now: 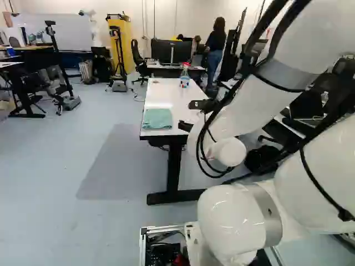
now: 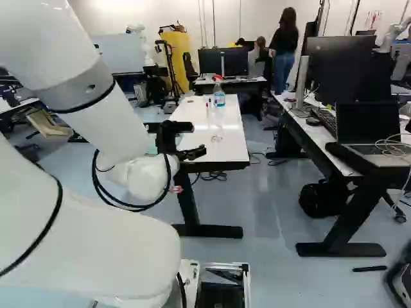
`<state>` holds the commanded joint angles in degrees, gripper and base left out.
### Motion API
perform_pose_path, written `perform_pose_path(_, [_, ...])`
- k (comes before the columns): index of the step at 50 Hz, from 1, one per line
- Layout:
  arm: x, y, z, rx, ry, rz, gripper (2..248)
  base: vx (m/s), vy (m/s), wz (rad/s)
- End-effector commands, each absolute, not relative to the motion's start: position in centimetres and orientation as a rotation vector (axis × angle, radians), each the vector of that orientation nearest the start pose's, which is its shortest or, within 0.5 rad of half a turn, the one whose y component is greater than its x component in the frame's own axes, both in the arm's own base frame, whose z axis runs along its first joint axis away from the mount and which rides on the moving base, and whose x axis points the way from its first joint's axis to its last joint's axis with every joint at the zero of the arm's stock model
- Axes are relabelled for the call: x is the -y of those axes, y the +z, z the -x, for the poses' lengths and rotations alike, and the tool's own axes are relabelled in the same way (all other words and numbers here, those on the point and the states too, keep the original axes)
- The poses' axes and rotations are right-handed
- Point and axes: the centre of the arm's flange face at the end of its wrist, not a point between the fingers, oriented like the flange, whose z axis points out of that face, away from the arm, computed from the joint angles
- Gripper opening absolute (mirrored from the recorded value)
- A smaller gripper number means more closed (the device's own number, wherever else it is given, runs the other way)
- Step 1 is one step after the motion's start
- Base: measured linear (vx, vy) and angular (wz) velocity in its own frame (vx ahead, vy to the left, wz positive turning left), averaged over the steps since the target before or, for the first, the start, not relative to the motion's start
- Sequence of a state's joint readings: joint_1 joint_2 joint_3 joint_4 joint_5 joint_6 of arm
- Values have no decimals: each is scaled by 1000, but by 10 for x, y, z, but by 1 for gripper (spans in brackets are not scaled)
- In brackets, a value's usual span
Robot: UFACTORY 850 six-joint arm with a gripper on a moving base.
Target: Clean the table with the green towel
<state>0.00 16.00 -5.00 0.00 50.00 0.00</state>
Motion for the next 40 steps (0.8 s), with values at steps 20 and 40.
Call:
perform_pose_path(20, [-14,392,-308,57,-1877,2484,247,0,0,0])
perform_pose_path(40, [-33,412,-338,117,-1887,2435,247,0,0,0])
